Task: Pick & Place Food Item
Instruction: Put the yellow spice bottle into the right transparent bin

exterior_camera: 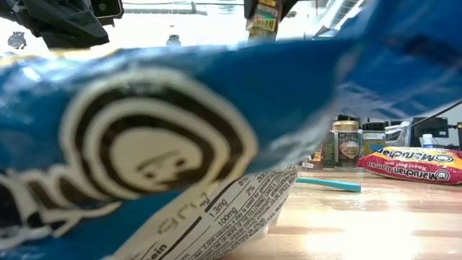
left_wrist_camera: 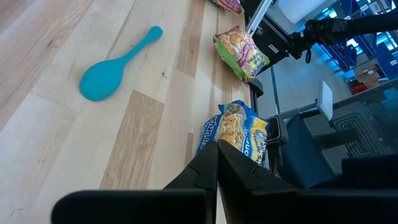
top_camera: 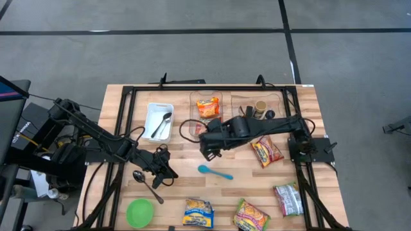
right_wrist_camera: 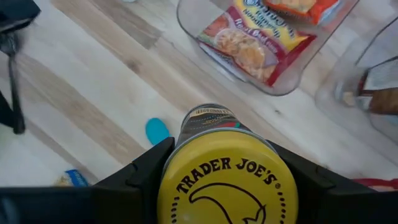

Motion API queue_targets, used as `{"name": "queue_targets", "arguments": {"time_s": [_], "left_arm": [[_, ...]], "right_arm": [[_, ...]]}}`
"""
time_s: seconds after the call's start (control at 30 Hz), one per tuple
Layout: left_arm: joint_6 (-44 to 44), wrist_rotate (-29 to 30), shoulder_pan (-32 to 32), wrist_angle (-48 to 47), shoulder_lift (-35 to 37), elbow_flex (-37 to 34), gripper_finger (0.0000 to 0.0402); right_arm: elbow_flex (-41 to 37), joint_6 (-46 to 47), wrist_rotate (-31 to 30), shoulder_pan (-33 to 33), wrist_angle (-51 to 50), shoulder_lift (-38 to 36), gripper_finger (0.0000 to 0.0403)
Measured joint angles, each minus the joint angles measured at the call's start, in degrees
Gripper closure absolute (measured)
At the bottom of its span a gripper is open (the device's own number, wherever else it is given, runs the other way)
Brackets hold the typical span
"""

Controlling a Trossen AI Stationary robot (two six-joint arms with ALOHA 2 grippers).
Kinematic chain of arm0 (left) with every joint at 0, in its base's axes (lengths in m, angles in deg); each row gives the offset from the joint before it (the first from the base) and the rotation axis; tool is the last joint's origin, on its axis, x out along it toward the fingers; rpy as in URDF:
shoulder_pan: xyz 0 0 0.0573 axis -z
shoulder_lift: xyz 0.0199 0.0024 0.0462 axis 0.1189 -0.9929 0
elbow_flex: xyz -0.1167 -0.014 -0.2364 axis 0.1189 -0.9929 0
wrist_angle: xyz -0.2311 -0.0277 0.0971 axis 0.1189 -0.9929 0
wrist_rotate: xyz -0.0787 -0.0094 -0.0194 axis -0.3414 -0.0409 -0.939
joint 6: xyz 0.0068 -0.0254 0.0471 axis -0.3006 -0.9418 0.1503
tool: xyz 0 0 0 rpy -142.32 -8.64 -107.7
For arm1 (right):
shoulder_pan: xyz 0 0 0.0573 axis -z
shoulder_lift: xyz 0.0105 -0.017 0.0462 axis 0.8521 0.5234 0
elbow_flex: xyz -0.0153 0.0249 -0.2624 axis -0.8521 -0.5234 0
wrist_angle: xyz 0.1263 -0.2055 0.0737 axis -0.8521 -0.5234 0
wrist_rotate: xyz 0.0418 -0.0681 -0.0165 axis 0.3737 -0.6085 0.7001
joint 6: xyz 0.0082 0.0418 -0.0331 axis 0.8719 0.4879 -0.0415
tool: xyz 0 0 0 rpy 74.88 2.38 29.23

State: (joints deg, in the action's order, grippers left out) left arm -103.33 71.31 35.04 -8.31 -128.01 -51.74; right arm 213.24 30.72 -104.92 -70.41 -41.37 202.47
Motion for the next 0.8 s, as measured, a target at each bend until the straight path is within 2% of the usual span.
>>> {"name": "queue_targets", "arguments": {"time_s": [0.63,0.8], "left_arm": [[0.0,0.02,0.0,0.0,-0.02,0.0,0.0402],[0.0,0.02,0.0,0.0,-0.02,0.0,0.0402]], "right_arm": [[0.09,-8.03,1.47,5.45,0.13,-2.69,0.0193],[-1.43,-5.81,-1.52,4.79,0.25,-4.31,0.0194]]}}
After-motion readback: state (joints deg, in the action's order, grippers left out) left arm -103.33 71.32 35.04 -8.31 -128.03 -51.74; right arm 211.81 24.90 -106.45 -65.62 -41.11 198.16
